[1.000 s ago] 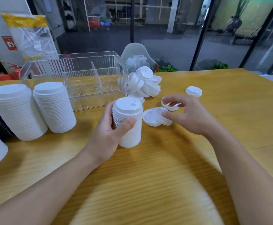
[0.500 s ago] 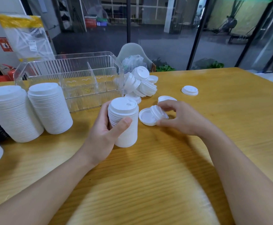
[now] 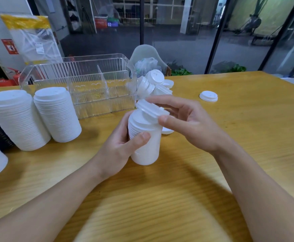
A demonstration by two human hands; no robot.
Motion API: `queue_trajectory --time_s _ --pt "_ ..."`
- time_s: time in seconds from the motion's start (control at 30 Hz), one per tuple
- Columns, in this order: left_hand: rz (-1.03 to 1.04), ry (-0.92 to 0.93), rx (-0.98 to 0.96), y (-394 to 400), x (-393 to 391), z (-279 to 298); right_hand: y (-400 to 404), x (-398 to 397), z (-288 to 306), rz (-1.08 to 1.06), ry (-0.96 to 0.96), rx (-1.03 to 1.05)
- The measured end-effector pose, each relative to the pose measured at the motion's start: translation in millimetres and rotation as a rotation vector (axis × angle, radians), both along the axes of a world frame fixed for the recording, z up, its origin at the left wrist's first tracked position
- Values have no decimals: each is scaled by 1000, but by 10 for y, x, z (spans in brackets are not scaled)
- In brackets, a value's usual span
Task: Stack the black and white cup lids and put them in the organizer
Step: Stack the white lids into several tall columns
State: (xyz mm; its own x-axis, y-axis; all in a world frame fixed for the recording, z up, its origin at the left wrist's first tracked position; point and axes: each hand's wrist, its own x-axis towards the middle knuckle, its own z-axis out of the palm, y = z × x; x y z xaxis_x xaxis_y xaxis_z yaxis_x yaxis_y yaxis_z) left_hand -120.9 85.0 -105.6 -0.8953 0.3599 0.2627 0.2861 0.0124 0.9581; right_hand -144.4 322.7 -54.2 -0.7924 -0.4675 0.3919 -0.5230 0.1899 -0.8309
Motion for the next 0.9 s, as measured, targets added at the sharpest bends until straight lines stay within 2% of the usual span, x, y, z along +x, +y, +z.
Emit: queue_trajectory --time_s 0.23,0.43,0.63,0.73,0.8,0.9 --pt "-47 -5 -6 -4 -5 4 -33 18 -52 74 -39 85" --pt "-42 -20 3 3 5 16 -119 26 -79 62 -86 30" --pt "-40 -15 20 2 14 25 -71 12 -57 152 -123 -1" --pt "-9 18 35 10 26 47 94 -93 -71 8 -145 -65" --pt "7 37 38 19 30 60 248 -226 -144 -186 -75 94" --pt "11 52 39 31 32 48 345 -324 -289 -370 34 502"
